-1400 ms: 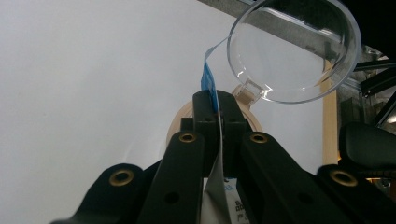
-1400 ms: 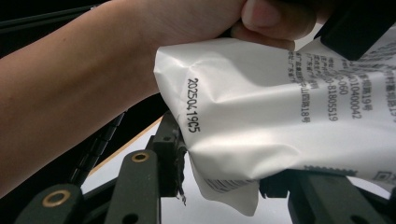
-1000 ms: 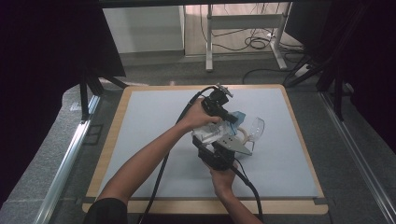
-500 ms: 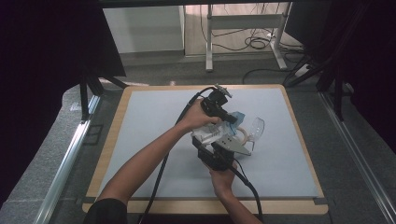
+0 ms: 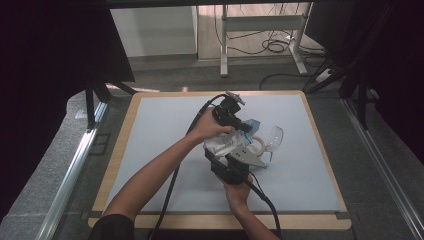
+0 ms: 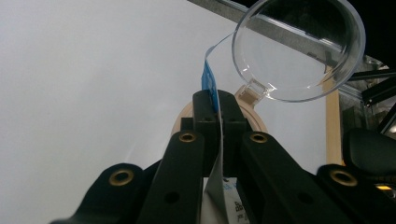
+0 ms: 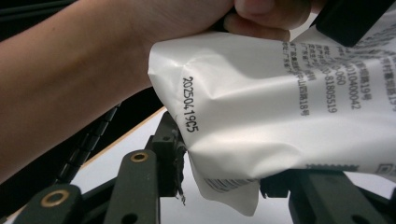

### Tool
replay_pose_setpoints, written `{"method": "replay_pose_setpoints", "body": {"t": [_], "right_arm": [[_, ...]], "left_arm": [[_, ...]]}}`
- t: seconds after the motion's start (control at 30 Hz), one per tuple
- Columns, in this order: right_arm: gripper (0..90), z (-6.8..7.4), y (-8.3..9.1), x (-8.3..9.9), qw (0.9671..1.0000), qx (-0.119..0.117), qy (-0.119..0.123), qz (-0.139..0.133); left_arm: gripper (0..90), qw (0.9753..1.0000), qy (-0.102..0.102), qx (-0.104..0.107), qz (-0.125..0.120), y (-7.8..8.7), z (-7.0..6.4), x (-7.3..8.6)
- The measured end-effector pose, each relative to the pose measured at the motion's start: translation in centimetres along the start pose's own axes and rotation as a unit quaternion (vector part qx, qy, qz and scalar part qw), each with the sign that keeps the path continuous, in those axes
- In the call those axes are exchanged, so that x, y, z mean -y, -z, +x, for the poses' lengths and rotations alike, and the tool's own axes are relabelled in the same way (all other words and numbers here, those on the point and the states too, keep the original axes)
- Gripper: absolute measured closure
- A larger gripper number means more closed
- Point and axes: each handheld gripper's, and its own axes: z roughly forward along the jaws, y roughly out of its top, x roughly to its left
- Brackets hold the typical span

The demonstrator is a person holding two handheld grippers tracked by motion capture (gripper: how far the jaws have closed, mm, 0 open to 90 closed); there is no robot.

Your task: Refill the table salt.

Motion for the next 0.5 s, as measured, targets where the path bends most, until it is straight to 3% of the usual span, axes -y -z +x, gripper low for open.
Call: {"method": "replay_pose_setpoints", "body": {"t": [0.5], "right_arm": [[49.8, 0.0, 0.1, 1.8, 0.9996, 0.014, 0.01, 0.023]], "left_arm": [[88.8, 0.9997, 0.006, 0.002, -0.023, 0.1, -0.3, 1.2]]}}
